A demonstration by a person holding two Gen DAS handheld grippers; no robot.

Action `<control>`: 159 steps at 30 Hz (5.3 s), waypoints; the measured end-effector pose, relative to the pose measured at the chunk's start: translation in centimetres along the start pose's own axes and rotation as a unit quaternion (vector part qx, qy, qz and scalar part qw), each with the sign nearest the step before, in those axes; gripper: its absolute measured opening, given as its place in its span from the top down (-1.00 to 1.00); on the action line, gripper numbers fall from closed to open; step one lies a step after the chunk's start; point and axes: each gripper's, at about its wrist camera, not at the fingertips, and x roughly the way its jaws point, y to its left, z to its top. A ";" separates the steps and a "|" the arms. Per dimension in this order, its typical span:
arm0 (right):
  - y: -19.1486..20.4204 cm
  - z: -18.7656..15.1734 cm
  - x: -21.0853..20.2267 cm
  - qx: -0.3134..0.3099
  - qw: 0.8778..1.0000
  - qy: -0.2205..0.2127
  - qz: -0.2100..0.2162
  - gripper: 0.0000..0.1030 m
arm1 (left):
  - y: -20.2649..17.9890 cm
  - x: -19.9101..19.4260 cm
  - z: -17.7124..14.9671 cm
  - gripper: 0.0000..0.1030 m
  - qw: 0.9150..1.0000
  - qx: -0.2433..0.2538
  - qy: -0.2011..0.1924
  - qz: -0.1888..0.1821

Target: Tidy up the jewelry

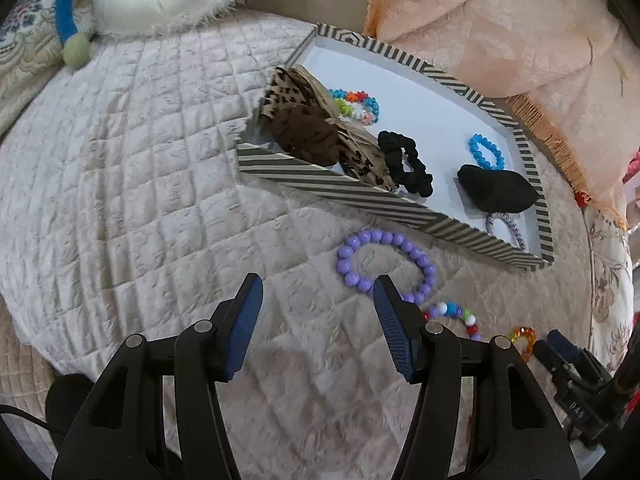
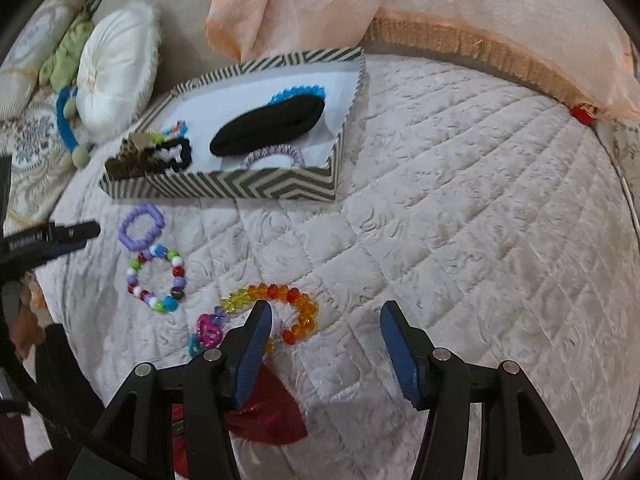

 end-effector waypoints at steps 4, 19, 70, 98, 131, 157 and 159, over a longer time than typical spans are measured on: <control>0.3 0.3 1.0 -0.016 1.000 0.005 -0.004 -0.05 | -0.5 1.8 0.8 -0.14 1.000 -0.004 0.007 0.013; 1.1 -0.1 1.2 -0.065 0.997 -0.020 0.028 0.83 | -2.4 4.3 1.0 0.83 0.998 0.039 -0.011 0.045; 3.8 5.1 -8.7 -0.042 0.985 -0.135 0.096 0.83 | -3.8 -9.0 4.4 0.84 0.989 0.072 -0.123 0.033; 8.1 13.9 -3.8 -0.081 0.985 -0.107 0.108 0.83 | -5.5 -6.0 11.0 0.84 0.988 0.082 -0.121 0.048; 5.2 20.3 11.6 -0.045 0.998 -0.007 0.032 0.55 | -4.0 8.1 17.8 0.70 0.994 0.059 -0.052 0.082; 8.1 11.5 -0.8 -0.043 0.994 -0.067 0.080 0.29 | -4.3 -2.5 5.9 0.16 0.985 0.083 -0.116 0.097; 8.4 10.8 -1.5 -0.044 0.993 -0.071 0.080 0.28 | -4.5 -3.5 4.6 0.16 0.984 0.084 -0.123 0.098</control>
